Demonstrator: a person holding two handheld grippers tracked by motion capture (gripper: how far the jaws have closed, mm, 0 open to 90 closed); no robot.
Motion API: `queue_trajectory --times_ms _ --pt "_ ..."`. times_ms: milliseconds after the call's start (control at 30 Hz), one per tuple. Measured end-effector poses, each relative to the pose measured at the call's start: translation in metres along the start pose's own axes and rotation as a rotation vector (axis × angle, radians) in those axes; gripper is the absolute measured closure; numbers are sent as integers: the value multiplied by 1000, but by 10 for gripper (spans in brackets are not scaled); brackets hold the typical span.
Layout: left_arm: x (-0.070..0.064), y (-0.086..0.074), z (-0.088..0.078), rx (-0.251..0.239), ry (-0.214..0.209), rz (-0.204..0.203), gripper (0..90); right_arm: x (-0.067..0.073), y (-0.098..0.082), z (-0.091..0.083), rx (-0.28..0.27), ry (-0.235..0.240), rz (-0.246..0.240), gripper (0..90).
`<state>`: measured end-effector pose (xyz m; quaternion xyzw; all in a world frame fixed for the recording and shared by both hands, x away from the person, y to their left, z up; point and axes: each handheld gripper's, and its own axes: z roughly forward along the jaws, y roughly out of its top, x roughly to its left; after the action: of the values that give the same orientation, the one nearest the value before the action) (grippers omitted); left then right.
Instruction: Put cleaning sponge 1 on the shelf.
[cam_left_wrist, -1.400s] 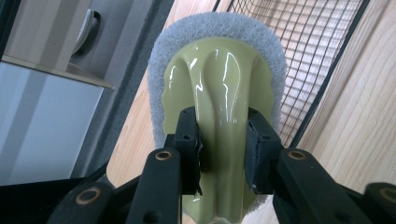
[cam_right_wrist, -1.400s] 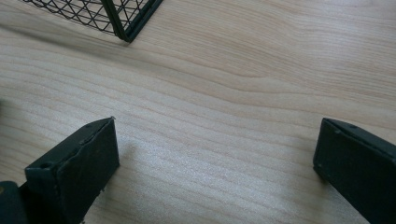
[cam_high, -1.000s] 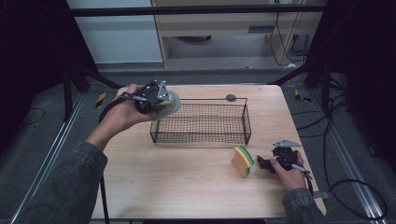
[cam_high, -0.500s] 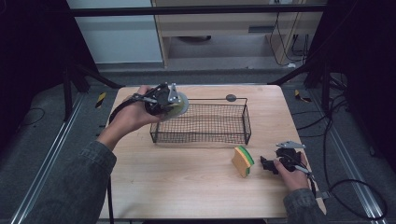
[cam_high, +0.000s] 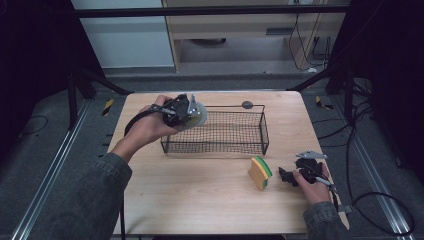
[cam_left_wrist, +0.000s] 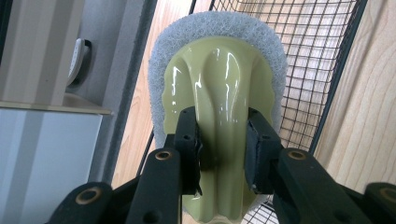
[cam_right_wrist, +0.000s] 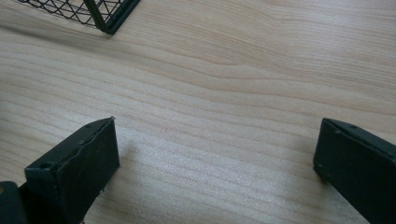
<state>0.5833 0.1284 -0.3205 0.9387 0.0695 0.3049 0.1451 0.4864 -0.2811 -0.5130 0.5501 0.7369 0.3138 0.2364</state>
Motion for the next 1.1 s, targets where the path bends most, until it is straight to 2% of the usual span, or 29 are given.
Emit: queue_trajectory --times_ms 567,867,1100 --pt "-4 1 16 -13 1 14 699 0 0 0 0 2 0 5" --pt "-12 -1 29 9 -15 42 699 0 0 0 0 3 4 4" --pt "-12 -1 34 32 -20 66 699 0 0 0 -2 3 3 4"
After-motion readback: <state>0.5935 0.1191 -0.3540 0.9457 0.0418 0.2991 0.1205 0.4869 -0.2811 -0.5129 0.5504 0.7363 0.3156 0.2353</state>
